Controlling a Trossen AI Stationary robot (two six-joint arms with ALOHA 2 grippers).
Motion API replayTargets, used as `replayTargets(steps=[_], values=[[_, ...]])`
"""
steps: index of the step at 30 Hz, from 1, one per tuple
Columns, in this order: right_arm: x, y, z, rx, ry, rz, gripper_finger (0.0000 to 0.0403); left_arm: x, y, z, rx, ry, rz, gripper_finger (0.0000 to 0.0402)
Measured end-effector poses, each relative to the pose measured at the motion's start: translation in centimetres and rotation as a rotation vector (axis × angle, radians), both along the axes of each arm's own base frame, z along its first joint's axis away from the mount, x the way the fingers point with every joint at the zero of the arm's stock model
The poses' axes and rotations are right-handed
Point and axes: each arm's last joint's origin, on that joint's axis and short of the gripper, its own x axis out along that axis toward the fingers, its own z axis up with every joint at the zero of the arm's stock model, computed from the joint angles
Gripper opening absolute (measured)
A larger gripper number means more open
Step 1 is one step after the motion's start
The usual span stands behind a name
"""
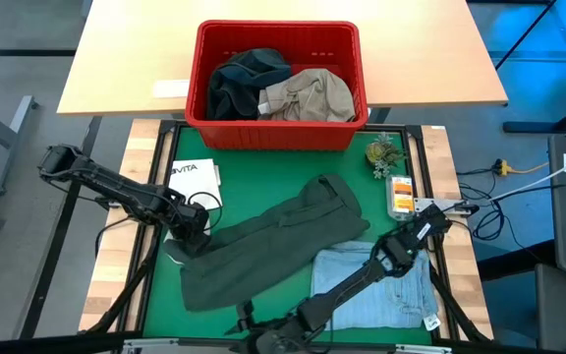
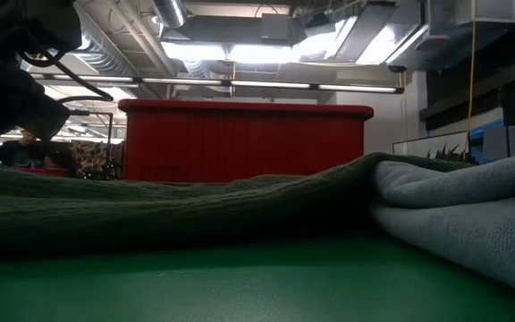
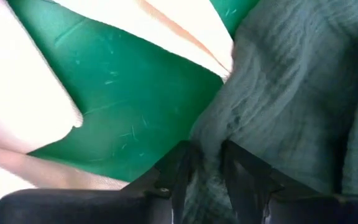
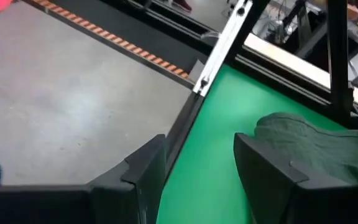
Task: Fold Laundry from Bin
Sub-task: Fold the green shirt
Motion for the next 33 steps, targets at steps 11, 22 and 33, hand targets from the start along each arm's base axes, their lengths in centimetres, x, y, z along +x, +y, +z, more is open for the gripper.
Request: replayTargets(steps=[11,22,33], values=[[2.3,-4.9,-3.4,-0.042,0.092,-0.14,0.019,0.0,0.0,0.0,-0.007,0.002,-0.002,0.0091],[2.3,-6.4,-3.8,-0.036,0.141,-0.144,0.019,0.0,0.0,0.0,-0.009,0.003,-0.003,0.0091],[2.5,-6.2,-6.8,-0.071,0.169,-0.18,0.019,0.0,0.0,0.0,-0.009,0.001,-0.004,0.0091]])
